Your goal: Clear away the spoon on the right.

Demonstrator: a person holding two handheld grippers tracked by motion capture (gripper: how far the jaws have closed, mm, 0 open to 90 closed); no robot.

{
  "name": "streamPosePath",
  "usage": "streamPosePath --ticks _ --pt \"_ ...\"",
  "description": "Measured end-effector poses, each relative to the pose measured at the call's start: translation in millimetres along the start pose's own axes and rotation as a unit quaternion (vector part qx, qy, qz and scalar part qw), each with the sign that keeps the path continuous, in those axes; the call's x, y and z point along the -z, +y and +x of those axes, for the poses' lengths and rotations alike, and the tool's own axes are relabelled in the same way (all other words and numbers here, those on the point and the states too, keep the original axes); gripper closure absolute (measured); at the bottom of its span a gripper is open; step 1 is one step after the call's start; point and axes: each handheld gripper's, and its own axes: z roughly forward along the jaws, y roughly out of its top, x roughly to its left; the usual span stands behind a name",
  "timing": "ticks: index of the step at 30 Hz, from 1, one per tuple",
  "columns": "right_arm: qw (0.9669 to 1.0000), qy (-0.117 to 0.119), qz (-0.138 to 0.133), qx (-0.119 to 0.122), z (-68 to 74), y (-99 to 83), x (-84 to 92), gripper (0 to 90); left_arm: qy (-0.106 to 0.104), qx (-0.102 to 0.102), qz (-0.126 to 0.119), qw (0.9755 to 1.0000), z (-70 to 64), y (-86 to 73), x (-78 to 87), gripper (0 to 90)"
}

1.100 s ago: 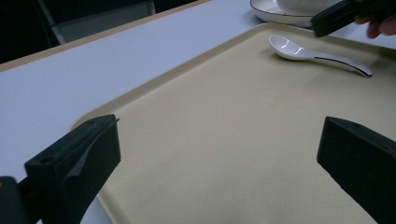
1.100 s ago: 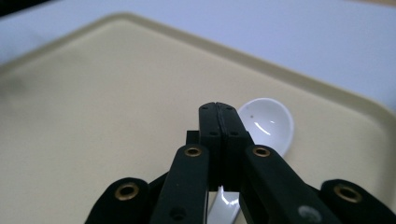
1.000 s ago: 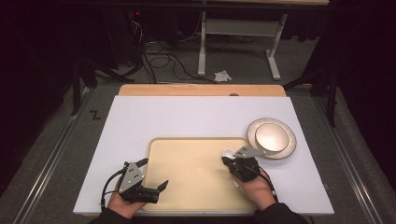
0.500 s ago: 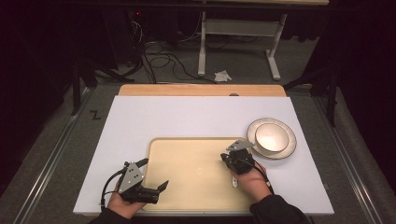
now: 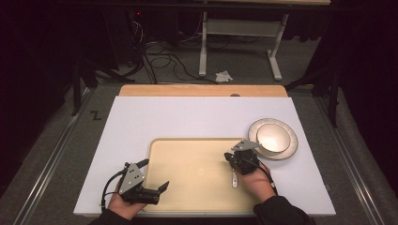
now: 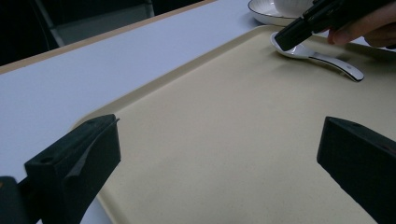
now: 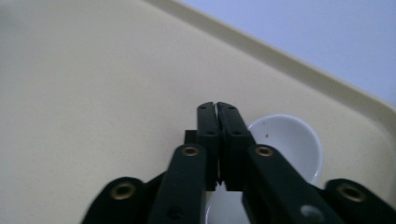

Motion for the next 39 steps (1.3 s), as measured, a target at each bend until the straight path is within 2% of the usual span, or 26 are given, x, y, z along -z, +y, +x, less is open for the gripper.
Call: streamPosePath --ticks 4,7,10,13,17,18,24,27,31,36,39 --pt "0.9989 0.018 -0.040 -0.017 -8.1 1.5 16.9 71.7 0.000 0.000 0.001 1.0000 0.1 -0.1 -0.1 0.2" --pt "0.9969 0.027 -0.072 -0.020 -14.4 0.2 31.6 59.7 0.001 -0.001 0.001 1.0000 0.1 -0.2 -0.3 0.2" --pt "0.9920 0.036 -0.119 -0.022 -20.5 -4.5 49.8 37.5 -0.001 0.000 0.002 1.0000 0.2 -0.4 -0.7 0.2" --pt "0.9870 0.043 -0.152 -0.033 -27.8 -12.7 68.8 21.8 0.000 0.000 0.003 1.0000 0.1 -0.6 -1.2 0.2" --pt "0.9829 0.032 -0.176 -0.041 -34.5 -31.7 91.5 5.7 0.002 0.003 0.004 1.0000 0.3 -1.3 -1.7 0.2" --pt "0.9837 0.025 -0.173 -0.044 -35.6 -39.1 96.8 1.5 0.003 0.004 0.004 1.0000 0.3 -1.3 -1.7 0.2" --pt "0.9825 -0.006 -0.177 -0.059 -42.3 -77.6 114.0 0.5 0.002 0.005 0.004 1.0000 -1.3 -1.0 -2.1 0.2" --pt "0.9806 -0.009 -0.186 -0.061 -42.7 -89.1 116.9 0.5 0.001 0.004 0.008 1.0000 -1.7 -1.2 -3.5 0.2" --pt "0.9795 -0.007 -0.191 -0.065 -45.0 -88.4 113.5 0.5 0.003 0.006 0.011 0.9999 -1.1 -1.5 -4.9 0.2" --pt "0.9812 -0.003 -0.186 -0.053 -43.2 -87.8 111.2 0.5 0.005 0.007 0.008 0.9999 -0.8 -1.7 -3.9 0.2" --pt "0.9804 -0.003 -0.188 -0.057 -43.5 -88.1 112.2 0.5 0.003 0.006 0.008 0.9999 -0.9 -1.5 -3.7 0.2"
